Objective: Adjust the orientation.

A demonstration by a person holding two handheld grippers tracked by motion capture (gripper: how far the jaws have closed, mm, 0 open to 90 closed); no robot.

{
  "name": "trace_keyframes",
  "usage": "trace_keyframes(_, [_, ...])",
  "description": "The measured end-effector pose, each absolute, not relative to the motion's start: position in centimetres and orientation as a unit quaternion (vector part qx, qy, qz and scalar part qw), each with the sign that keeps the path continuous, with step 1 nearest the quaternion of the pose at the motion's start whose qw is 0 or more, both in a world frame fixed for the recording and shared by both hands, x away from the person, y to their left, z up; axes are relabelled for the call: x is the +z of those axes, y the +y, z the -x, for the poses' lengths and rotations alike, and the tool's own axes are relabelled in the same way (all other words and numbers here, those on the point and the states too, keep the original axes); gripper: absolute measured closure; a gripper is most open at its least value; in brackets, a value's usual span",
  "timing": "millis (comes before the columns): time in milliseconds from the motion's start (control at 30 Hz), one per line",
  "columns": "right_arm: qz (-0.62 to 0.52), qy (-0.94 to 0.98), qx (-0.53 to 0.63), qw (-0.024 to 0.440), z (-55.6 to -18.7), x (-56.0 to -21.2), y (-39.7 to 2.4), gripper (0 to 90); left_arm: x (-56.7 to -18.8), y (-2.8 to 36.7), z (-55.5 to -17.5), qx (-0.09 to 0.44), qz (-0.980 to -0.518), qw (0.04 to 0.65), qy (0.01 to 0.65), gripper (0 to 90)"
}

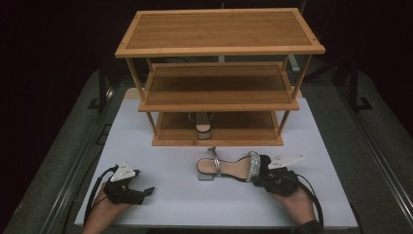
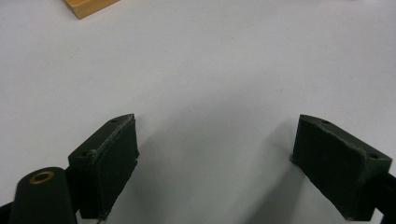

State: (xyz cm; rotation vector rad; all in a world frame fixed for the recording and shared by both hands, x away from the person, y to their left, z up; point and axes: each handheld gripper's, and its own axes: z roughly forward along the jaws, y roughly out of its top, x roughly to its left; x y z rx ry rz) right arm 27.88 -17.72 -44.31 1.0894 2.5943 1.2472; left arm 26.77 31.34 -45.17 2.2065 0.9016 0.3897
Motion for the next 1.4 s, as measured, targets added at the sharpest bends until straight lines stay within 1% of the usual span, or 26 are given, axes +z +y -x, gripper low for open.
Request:
trace_keyframes(300, [-0.376,0.833,0.401,0.056,-30.2,-44.3,-17.7,89.8,-45.2,31.3,-26.8,0.151,-0.854,0.356,0.349,13.2])
trace_keyframes(433, [-0.378,0.830,0.407,0.052,-30.4,-44.3,-17.8,89.5,-45.2,31.3,-26.8,0.150,-0.854,0.356,0.349,13.2])
trace_keyframes(500, [-0.381,0.824,0.418,0.043,-30.1,-43.9,-17.9,85.2,-45.2,31.3,-26.8,0.151,-0.854,0.356,0.349,13.2])
trace_keyframes(533, [-0.381,0.824,0.418,0.043,-30.1,-43.9,-17.9,85.2,-45.2,31.3,-26.8,0.151,-0.854,0.356,0.349,13.2])
trace_keyframes(567, [-0.382,0.819,0.427,0.036,-29.9,-43.7,-17.9,83.2,-45.2,31.3,-26.8,0.150,-0.854,0.356,0.349,13.2])
trace_keyframes(600, [-0.374,0.811,0.450,0.022,-29.5,-43.3,-17.4,80.4,-45.2,31.4,-26.8,0.150,-0.854,0.355,0.349,13.1])
trace_keyframes(700, [-0.346,0.813,0.467,0.016,-29.1,-42.8,-15.8,74.6,-45.2,31.3,-26.8,0.150,-0.854,0.355,0.349,13.1])
trace_keyframes(733, [-0.346,0.813,0.467,0.016,-29.1,-42.8,-15.8,74.6,-45.2,31.3,-26.8,0.150,-0.854,0.355,0.349,13.1])
trace_keyframes(800, [-0.326,0.810,0.487,0.003,-29.1,-42.5,-14.0,70.0,-45.2,31.4,-26.8,0.150,-0.854,0.355,0.349,13.1])
trace_keyframes(867, [-0.321,0.813,0.487,0.004,-29.1,-42.4,-13.4,69.7,-45.2,31.3,-26.8,0.150,-0.854,0.355,0.349,13.1])
trace_keyframes(1033, [-0.311,0.812,0.494,0.009,-29.8,-42.6,-10.9,63.3,-45.2,31.4,-26.8,0.150,-0.854,0.356,0.349,13.1])
trace_keyframes(1133, [-0.310,0.811,0.496,0.014,-30.1,-42.7,-10.3,63.8,-45.2,31.4,-26.8,0.150,-0.854,0.356,0.349,13.1])
trace_keyframes(1167, [-0.313,0.815,0.488,0.020,-30.2,-42.9,-9.8,69.4,-45.2,31.4,-26.8,0.150,-0.854,0.356,0.350,13.1])
trace_keyframes(1200, [-0.313,0.815,0.488,0.020,-30.2,-42.9,-9.8,69.4,-45.2,31.4,-26.8,0.150,-0.854,0.356,0.350,13.1])
trace_keyframes(1233, [-0.314,0.816,0.484,0.024,-30.3,-43.0,-9.6,73.5,-45.2,31.4,-26.8,0.150,-0.854,0.356,0.350,13.1])
trace_keyframes(1267, [-0.312,0.816,0.486,0.019,-30.3,-42.9,-9.7,82.5,-45.2,31.4,-26.8,0.150,-0.854,0.356,0.350,13.1])
trace_keyframes(1400, [-0.307,0.825,0.474,0.031,-29.8,-42.3,-10.1,85.3,-45.2,31.4,-26.8,0.149,-0.854,0.356,0.350,13.1])
